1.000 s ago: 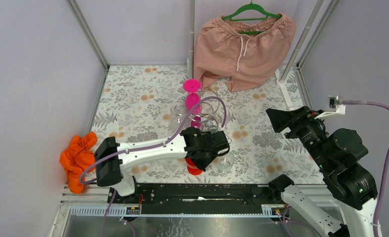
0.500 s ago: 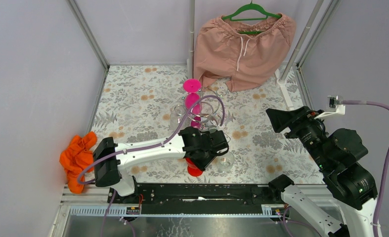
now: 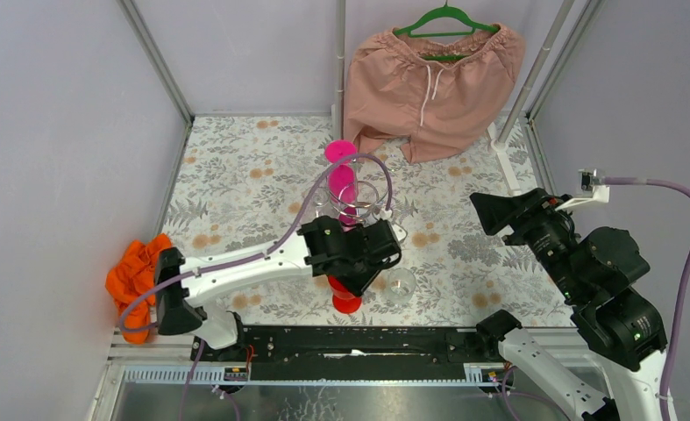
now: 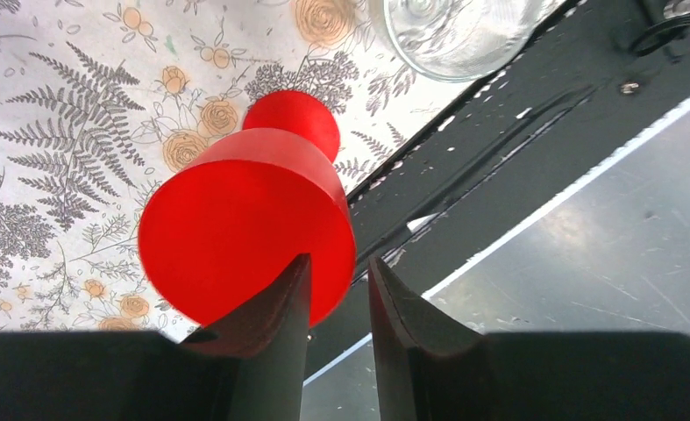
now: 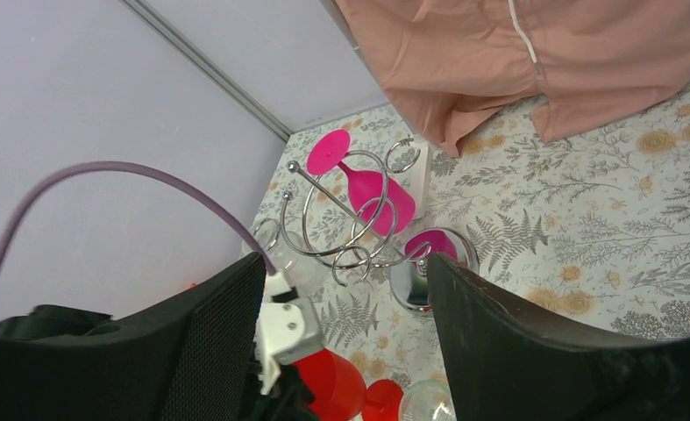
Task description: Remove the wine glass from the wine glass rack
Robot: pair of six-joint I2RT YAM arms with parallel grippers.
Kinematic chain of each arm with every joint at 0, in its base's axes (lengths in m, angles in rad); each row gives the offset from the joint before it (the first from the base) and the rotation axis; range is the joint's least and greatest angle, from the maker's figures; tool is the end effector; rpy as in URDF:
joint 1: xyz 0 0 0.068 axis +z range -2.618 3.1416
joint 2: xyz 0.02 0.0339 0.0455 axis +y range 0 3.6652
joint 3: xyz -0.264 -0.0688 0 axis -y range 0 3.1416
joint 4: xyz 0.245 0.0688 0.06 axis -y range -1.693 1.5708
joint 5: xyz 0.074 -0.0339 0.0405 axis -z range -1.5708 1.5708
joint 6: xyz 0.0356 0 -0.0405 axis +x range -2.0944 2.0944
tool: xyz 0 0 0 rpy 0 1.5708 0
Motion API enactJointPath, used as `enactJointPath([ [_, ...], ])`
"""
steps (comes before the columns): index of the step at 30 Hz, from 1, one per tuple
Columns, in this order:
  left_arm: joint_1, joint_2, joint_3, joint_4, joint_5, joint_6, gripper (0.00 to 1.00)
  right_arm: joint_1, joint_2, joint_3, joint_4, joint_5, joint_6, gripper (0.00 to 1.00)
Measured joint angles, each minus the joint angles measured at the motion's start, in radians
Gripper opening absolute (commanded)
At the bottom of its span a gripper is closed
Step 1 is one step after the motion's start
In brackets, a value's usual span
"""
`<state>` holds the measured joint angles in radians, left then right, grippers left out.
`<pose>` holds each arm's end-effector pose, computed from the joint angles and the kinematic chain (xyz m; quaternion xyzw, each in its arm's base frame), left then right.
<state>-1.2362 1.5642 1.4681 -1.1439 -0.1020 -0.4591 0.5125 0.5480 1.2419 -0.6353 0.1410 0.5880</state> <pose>0.1031 -0.2854 0.3102 0.3654 0.9148 -0.0900 0.1465 0.0492 0.0220 0.4603 0.0770 0.6820 0.3383 0.6439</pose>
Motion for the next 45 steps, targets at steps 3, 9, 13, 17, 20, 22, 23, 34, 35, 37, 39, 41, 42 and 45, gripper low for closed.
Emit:
enactJointPath([
  [3, 0.000, -0.032, 0.053, -0.019, 0.000, -0.007, 0.38, 0.000, 0.003, -0.008, 0.006, -0.004, 0.001, 0.75],
  [9, -0.008, -0.070, 0.176, -0.064, -0.010, -0.030, 0.36, 0.000, 0.019, -0.014, 0.021, -0.019, 0.005, 0.75],
  [13, -0.008, -0.086, 0.316, -0.080, -0.038, -0.052, 0.36, 0.000, 0.028, -0.021, 0.028, -0.030, 0.008, 0.75],
  [17, 0.002, -0.122, 0.449, -0.053, -0.088, -0.069, 0.38, 0.000, 0.043, -0.028, 0.048, -0.042, 0.012, 0.75],
  [20, 0.049, -0.180, 0.469, 0.014, -0.093, -0.076, 0.39, 0.000, 0.063, -0.029, 0.060, -0.058, 0.013, 0.75],
  [22, 0.134, -0.212, 0.469, 0.063, -0.073, -0.081, 0.39, 0.000, 0.075, -0.029, 0.067, -0.069, 0.013, 0.75],
  [23, 0.192, -0.222, 0.470, 0.091, -0.061, -0.084, 0.39, 0.000, 0.082, -0.029, 0.069, -0.076, 0.013, 0.75],
  [34, 0.788, -0.181, 0.379, 0.344, 0.315, -0.159, 0.35, 0.000, 0.138, -0.029, 0.103, -0.109, 0.012, 0.76],
  [35, 0.847, -0.181, 0.349, 0.380, 0.371, -0.176, 0.35, 0.000, 0.141, -0.029, 0.105, -0.110, 0.011, 0.76],
  [37, 0.946, -0.177, 0.287, 0.455, 0.465, -0.212, 0.34, 0.000, 0.144, -0.029, 0.105, -0.109, 0.011, 0.76],
  [39, 1.022, -0.164, 0.235, 0.520, 0.546, -0.251, 0.35, 0.000, 0.145, -0.030, 0.106, -0.109, 0.010, 0.76],
  [41, 1.075, -0.141, 0.196, 0.579, 0.617, -0.288, 0.35, 0.000, 0.145, -0.030, 0.108, -0.108, 0.010, 0.76],
  [42, 1.091, -0.126, 0.184, 0.605, 0.649, -0.304, 0.35, 0.000, 0.146, -0.032, 0.111, -0.108, 0.008, 0.76],
  [45, 1.120, -0.077, 0.172, 0.666, 0.728, -0.339, 0.36, 0.000, 0.148, -0.039, 0.114, -0.105, 0.006, 0.76],
])
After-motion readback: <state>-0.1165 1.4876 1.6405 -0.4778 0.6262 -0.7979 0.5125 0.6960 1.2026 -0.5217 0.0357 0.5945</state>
